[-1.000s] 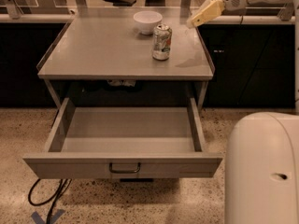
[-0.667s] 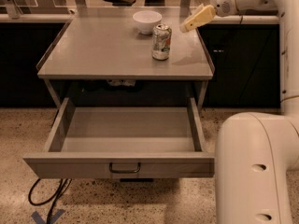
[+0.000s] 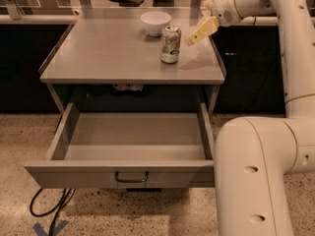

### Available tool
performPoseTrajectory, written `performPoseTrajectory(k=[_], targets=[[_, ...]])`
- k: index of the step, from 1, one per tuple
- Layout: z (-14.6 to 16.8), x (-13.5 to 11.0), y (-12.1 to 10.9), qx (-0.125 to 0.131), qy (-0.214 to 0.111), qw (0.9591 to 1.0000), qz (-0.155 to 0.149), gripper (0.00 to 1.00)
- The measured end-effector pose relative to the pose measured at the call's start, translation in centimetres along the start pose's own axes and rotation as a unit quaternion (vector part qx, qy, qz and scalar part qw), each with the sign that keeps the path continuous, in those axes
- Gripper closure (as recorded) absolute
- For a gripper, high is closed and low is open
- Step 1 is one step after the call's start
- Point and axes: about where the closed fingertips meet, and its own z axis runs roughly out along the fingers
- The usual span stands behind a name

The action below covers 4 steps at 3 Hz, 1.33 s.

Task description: Place 7up can into top drawer

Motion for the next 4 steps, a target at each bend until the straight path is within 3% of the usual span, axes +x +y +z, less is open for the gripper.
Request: performPoseTrajectory(k=[1,2,3,4], targets=[[2.5,1.4,0.7,-0.021,0.013,0.9996,0.015,0.00],[5.3,1.5,1.6,-0.044,0.001,0.9989,0.019,0.00],[9.0,0.8,2.9,-0.073,-0.031,0.9967,0.017,0.00],[9.0,0.8,2.9,-0.073,-0.031,0.9967,0.017,0.00]])
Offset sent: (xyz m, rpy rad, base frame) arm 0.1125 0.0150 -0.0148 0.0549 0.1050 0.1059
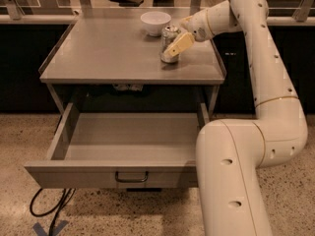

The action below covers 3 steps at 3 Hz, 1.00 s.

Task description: Place 7up can into top drawer

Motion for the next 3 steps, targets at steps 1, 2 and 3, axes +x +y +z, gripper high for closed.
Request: performPoseTrajectory(k=[1,2,3], targets=[[0.00,0.00,0.00,0.000,0.000,1.0000,0.000,0.19],[0.00,0.00,0.00,0.000,0.000,1.0000,0.000,0.41],[0.01,0.00,0.00,0.000,0.000,1.0000,0.000,0.65]])
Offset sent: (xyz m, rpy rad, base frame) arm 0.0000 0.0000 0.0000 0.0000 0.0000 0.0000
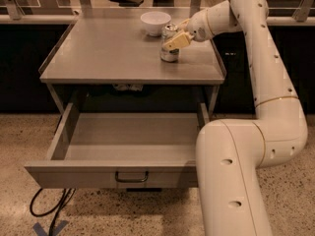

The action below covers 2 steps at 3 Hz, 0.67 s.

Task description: Place 7up can into top drawer

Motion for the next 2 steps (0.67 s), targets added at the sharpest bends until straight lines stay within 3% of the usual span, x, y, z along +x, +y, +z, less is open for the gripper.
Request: performPoseTrajectory(k=[1,2], targets=[[0.0,0.0,0.0,0.000,0.000,1.0000,0.000,0.88],[-0.1,-0.2,1.1,-0.012,0.046,0.9986,-0.022,1.00]])
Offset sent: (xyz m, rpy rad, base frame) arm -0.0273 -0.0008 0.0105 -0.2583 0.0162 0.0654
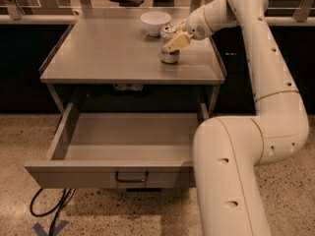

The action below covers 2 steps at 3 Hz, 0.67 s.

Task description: Place 7up can into top drawer

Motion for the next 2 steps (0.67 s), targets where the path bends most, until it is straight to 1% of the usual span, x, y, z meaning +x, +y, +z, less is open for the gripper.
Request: performPoseTrajectory(k=[1,2], targets=[[-2.7,1.5,2.2,-0.031,0.040,0.9987,-0.001,1.00],[-7.2,3.2,4.5,-0.054,0.049,0.9971,0.020,1.00]])
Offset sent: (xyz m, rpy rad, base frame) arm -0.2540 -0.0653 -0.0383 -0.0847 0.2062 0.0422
